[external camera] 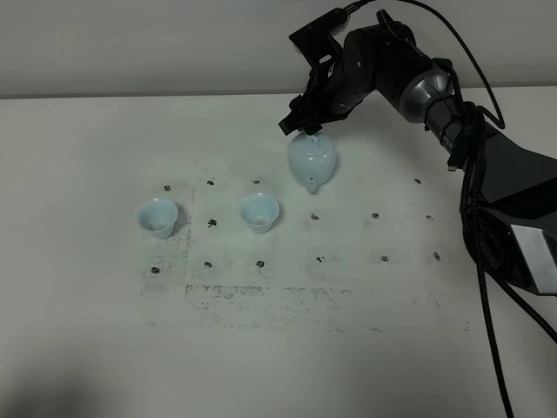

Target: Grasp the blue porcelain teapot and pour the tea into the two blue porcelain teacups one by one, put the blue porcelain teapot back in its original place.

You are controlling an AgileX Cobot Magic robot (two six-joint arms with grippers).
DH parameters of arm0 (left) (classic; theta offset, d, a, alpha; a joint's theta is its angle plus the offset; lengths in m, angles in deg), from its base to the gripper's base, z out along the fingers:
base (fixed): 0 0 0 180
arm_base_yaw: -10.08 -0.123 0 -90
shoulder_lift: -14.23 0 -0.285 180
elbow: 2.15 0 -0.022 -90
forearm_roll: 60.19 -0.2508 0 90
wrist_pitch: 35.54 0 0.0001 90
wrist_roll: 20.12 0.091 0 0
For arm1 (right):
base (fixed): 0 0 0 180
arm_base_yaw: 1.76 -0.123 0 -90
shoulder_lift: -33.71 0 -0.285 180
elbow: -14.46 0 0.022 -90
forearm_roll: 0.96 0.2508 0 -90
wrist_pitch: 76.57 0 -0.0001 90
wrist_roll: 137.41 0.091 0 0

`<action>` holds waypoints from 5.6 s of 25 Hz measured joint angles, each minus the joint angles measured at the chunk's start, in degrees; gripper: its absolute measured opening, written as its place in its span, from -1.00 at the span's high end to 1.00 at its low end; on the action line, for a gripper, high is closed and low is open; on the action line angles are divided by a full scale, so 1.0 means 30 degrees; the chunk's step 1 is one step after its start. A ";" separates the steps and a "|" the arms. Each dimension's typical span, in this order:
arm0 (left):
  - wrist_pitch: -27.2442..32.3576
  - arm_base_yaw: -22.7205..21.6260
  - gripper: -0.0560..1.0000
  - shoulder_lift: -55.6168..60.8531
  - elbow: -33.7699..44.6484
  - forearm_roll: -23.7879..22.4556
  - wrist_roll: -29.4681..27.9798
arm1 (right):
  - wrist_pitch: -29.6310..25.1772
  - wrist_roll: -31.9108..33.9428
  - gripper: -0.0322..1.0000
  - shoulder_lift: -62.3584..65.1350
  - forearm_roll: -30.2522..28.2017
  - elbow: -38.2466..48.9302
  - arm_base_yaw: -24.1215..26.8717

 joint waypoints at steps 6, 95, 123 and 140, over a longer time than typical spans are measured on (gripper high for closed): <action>0.0000 0.0000 -0.36 0.0000 0.0000 0.0000 0.0000 | -0.0217 0.0589 -0.07 0.0068 -0.0738 -0.0034 0.0000; -0.0011 0.0000 -0.36 0.0000 0.0000 0.0000 0.0000 | -0.5333 0.1283 -0.07 0.1071 -0.2226 -0.0061 0.1631; -0.0011 0.0000 -0.36 0.0000 0.0000 0.0000 0.0000 | -0.5763 0.3063 -0.07 0.9373 -0.1889 0.6805 0.1651; -0.0011 0.0000 -0.36 0.0000 0.0000 0.0000 0.0016 | 0.5408 0.2874 -0.07 0.9457 -0.1608 1.4269 0.1651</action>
